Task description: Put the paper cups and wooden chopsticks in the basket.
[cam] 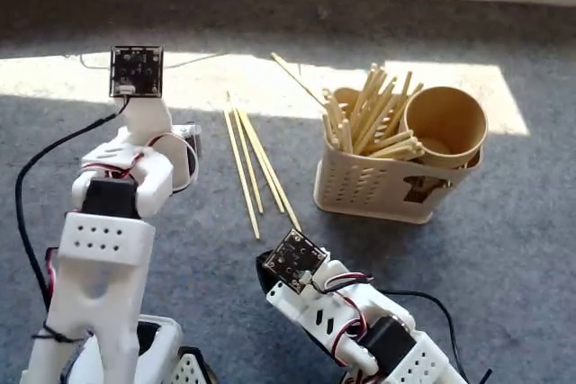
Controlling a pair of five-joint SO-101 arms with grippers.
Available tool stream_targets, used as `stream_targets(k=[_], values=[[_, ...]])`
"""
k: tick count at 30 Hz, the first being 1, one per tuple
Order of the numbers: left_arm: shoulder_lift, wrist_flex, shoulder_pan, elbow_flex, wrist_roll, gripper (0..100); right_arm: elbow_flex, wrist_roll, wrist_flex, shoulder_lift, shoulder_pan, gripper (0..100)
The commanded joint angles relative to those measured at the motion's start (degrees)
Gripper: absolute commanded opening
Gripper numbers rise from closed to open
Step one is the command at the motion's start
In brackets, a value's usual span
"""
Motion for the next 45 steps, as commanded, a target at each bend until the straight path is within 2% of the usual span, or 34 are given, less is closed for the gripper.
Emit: stream_targets(k=[1, 6, 11, 17, 40, 45], values=[[10.15, -1.76, 1.1, -4.44, 0.53, 11, 5.49, 0.35, -0.92, -0.92, 0.31, 0.6], [23.25, -2.11, 3.3, -11.3, 0.53, 11, 5.58, 0.26, -0.92, -0.92, 0.22, 0.6], [30.73, -2.02, 3.82, -17.01, 0.53, 12, 5.58, 0.26, -0.92, -0.92, 0.22, 0.6], [36.0, -2.02, 3.91, -20.53, 3.6, 19, 5.58, 0.26, -0.92, -0.92, 0.22, 0.6], [61.41, -3.34, 4.79, -38.29, 4.13, 15, 5.67, 0.26, -0.92, -0.92, 0.22, 0.6], [65.98, 1.76, 4.62, -44.09, 4.13, 15, 5.67, 0.26, -0.92, -0.92, 0.22, 0.6]])
